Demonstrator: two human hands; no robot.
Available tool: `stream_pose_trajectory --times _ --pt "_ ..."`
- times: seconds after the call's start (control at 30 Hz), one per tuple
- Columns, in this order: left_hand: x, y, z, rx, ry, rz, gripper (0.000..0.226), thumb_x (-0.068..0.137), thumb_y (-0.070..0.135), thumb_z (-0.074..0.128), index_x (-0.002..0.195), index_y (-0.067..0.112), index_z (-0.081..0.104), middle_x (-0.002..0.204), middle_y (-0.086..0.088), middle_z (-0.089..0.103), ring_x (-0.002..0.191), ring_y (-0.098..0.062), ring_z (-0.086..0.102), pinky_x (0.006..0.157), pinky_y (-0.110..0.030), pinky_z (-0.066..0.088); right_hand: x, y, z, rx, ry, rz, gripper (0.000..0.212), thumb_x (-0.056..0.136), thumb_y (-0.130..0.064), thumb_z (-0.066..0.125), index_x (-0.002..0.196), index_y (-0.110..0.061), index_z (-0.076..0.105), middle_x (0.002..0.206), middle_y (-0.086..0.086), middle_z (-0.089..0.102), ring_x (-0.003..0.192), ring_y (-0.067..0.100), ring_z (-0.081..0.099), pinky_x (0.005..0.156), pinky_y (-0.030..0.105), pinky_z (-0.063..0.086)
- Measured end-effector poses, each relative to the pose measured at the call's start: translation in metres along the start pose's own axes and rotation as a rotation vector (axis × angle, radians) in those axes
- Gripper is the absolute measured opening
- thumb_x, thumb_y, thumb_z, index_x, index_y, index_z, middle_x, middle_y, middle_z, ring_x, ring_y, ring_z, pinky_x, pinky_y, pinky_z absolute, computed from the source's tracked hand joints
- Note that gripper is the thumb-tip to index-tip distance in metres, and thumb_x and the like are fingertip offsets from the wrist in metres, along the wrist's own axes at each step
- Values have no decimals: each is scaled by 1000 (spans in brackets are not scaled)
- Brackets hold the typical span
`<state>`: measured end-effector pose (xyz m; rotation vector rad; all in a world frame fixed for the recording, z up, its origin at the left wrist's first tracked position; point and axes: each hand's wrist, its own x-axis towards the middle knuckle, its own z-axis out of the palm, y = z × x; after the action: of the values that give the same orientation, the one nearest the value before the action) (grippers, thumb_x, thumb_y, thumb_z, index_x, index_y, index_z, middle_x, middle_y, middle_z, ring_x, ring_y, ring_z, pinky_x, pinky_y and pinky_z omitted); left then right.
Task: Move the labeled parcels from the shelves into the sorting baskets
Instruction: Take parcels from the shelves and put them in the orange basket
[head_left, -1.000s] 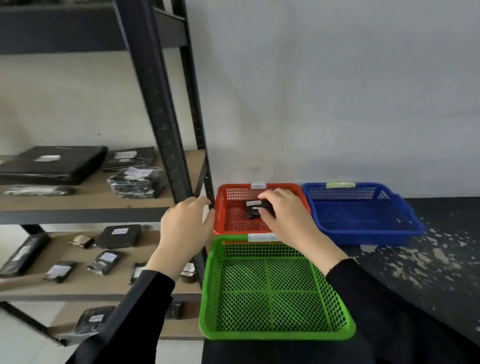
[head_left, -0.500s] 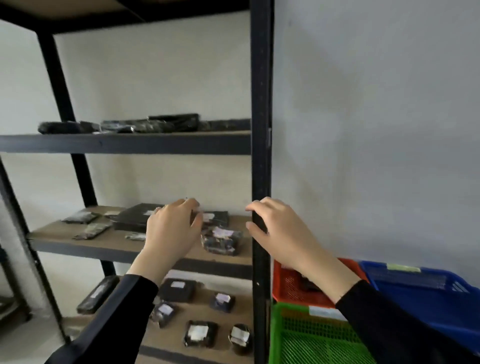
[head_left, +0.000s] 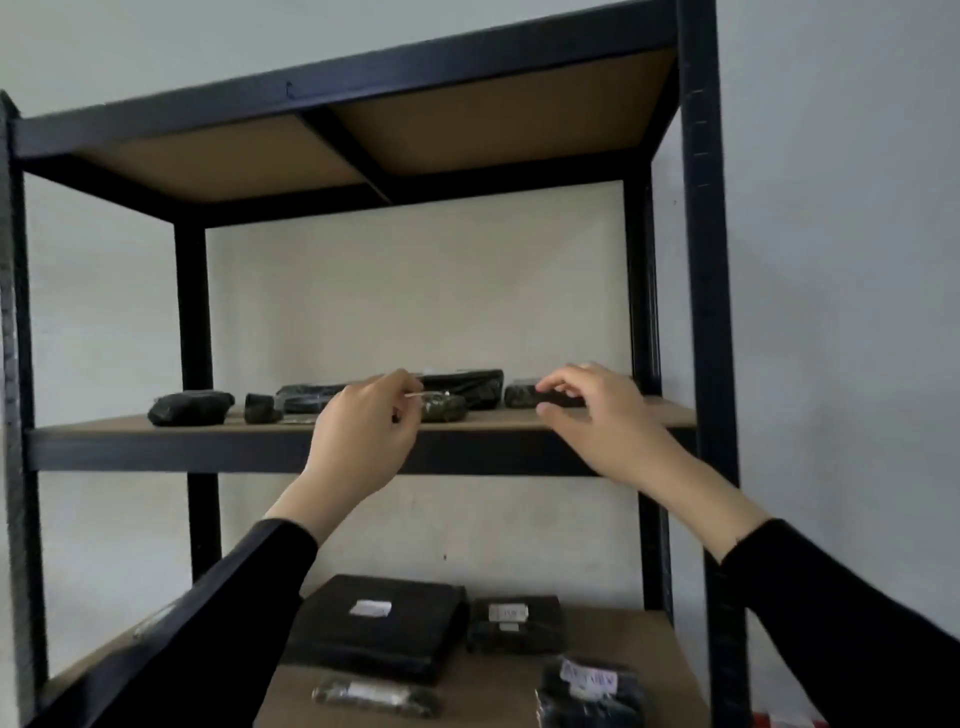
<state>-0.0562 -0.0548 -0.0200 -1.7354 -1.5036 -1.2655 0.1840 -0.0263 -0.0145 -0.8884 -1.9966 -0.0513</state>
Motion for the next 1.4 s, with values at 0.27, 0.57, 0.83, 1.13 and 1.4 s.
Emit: stream_pose_trajectory --times 0.27,0.57,0.83,1.13,1.4 --pt "129 -79 76 -100 -277 -242 32 90 26 51 117 10 58 115 -14 60 92 -26 53 77 -31 40 127 74 22 -204 -37 425 42 90 -31 52 128 -14 49 133 14 43 109 34 55 79 31 44" --pt "153 -105 115 -42 -601 -428 51 90 50 52 105 2 58 99 -15 60 87 -28 52 73 -30 36 162 165 44 -344 -255 765 58 94 -39 43 142 -8 35 138 15 47 121 32 50 98 33 43" --pt "144 -109 112 -299 -574 -508 52 87 42 63 124 6 53 95 -3 55 76 -20 54 63 -28 41 150 152 34 -256 -162 786 55 86 -34 65 127 -1 49 124 17 57 112 31 55 85 34 44" --pt "137 -112 111 -448 -522 -519 72 74 20 80 130 9 35 119 -16 53 92 -26 53 72 -31 41 123 127 19 -92 -2 780 80 72 -14 81 136 -10 32 134 17 40 114 29 44 91 35 40" --pt "137 -112 112 -464 -538 -513 73 73 16 80 128 8 32 118 -18 53 94 -27 53 78 -35 42 122 126 17 -138 -19 790 83 68 -20 84 133 -13 32 131 18 36 97 24 39 88 36 42"
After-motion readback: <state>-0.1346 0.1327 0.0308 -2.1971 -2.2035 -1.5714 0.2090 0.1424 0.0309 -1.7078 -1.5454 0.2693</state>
